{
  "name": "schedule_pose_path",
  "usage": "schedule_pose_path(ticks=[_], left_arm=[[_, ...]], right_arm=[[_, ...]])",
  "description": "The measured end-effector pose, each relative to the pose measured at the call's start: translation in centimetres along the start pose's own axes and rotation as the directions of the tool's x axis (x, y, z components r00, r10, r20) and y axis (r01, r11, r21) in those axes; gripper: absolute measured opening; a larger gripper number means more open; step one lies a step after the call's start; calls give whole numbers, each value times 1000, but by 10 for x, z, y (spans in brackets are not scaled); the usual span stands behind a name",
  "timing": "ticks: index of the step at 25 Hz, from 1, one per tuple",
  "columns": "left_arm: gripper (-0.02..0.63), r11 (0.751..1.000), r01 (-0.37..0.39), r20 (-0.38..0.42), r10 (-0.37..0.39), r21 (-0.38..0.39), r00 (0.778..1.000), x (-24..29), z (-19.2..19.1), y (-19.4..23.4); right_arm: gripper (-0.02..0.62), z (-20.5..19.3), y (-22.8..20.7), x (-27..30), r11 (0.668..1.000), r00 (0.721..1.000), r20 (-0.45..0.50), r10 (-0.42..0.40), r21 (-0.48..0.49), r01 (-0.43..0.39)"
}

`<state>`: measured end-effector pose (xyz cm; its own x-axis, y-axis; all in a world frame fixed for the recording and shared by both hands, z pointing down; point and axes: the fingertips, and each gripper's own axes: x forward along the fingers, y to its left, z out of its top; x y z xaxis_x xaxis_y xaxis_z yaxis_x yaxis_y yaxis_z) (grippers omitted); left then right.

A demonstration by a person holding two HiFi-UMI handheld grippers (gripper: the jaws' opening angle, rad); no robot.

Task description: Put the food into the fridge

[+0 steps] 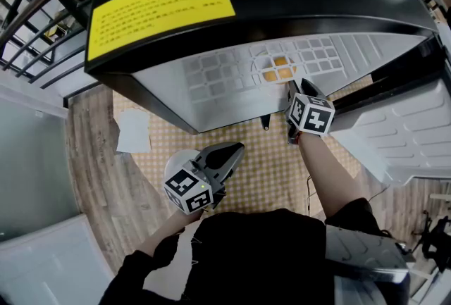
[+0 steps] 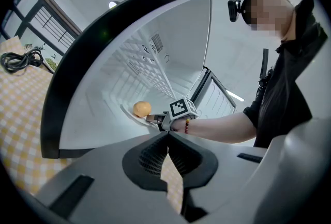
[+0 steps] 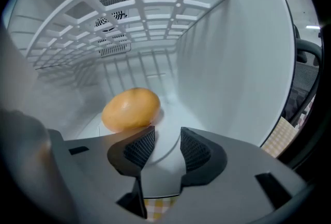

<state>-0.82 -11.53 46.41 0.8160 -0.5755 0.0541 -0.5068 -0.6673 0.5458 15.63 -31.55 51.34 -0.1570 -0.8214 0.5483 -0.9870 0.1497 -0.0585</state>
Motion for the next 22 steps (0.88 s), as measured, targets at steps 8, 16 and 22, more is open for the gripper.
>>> schedule_pose_path(ticks=[8, 16, 22], left_arm=[[14, 1000, -9, 5, 9, 1, 1000, -3, 0, 0], [14, 1000, -12, 6, 12, 1, 1000, -6, -2, -4], [14, 999, -27, 19, 27, 16, 999, -12, 3, -8]], right_arm=[[160, 6, 5, -1, 983, 1000, 1, -15, -181, 15], [163, 8, 9, -1, 959, 1000, 13, 6, -284, -2], [163, 22, -5, -14, 993, 997, 78, -1, -122, 10]])
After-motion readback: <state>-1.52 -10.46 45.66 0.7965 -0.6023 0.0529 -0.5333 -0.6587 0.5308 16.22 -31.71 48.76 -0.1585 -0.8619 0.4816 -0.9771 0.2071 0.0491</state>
